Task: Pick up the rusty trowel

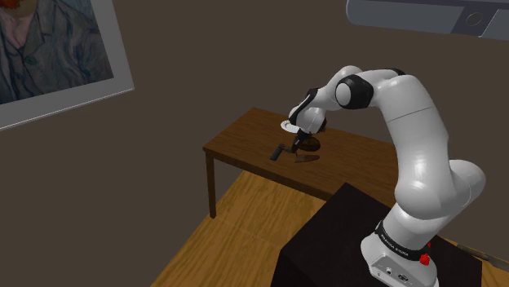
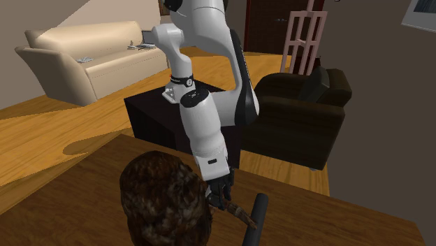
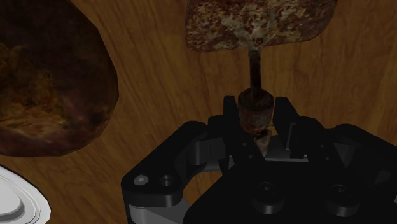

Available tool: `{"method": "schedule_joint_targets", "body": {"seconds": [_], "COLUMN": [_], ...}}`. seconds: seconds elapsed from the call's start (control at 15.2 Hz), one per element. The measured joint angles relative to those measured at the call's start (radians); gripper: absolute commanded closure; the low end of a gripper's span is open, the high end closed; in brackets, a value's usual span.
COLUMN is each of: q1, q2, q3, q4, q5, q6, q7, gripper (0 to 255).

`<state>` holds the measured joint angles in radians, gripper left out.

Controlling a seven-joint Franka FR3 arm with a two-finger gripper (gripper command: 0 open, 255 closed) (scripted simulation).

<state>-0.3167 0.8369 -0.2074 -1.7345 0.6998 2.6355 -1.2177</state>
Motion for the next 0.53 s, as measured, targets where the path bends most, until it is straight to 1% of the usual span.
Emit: {"method": "schedule_joint_targets", "body": {"seconds": [0.2,0.53], "q1": [0.004,0.02], "q2": [-0.012,-0.068], "q3": [-0.005,-0.028], "q4": [-0.006,-0.034], "q5": [-0.004,-0.025], "q6": [-0.007,-0.036], "q7": [0.005,0.024], "gripper": [255,255]}}
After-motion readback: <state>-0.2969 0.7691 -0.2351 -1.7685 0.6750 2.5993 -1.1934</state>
